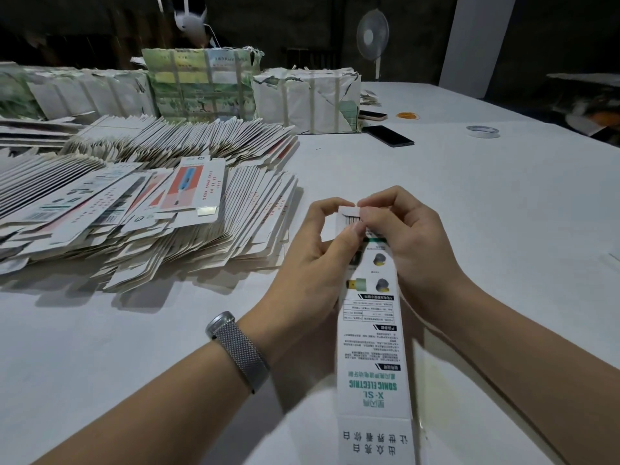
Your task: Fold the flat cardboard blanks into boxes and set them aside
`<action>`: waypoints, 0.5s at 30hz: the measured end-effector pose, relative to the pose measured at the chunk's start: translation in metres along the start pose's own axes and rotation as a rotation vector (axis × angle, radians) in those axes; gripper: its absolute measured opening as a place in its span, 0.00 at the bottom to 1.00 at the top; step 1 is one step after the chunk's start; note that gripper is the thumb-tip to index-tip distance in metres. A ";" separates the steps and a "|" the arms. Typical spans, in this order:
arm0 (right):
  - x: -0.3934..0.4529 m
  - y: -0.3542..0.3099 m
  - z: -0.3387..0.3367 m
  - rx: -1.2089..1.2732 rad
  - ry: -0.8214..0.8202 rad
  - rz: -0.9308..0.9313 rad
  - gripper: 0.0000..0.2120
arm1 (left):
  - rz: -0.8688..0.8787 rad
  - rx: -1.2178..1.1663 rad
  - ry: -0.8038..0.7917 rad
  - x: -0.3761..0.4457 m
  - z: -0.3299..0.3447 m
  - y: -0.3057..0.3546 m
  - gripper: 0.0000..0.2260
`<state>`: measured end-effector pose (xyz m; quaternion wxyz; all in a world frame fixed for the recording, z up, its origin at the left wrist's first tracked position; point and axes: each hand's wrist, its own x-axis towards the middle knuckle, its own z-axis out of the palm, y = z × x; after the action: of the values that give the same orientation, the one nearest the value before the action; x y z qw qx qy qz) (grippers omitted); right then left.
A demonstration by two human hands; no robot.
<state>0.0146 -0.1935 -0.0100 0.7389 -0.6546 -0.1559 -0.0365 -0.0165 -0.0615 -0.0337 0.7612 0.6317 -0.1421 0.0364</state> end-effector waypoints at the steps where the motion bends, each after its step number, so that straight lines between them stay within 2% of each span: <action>1: 0.000 0.000 0.001 0.004 0.002 0.025 0.08 | -0.003 0.008 0.001 0.000 0.000 0.000 0.05; 6: -0.002 -0.001 0.002 0.026 -0.030 0.126 0.06 | -0.019 0.024 0.009 0.000 -0.001 -0.003 0.05; 11: -0.001 -0.006 -0.002 -0.011 0.036 0.034 0.14 | -0.002 0.025 -0.052 -0.002 0.002 -0.001 0.06; 15: 0.000 -0.006 -0.003 0.028 0.001 0.099 0.15 | -0.002 0.042 -0.056 -0.002 0.002 -0.002 0.08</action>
<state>0.0136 -0.1970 -0.0044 0.7489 -0.6511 -0.1234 0.0022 -0.0188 -0.0639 -0.0359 0.7436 0.6484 -0.1619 0.0207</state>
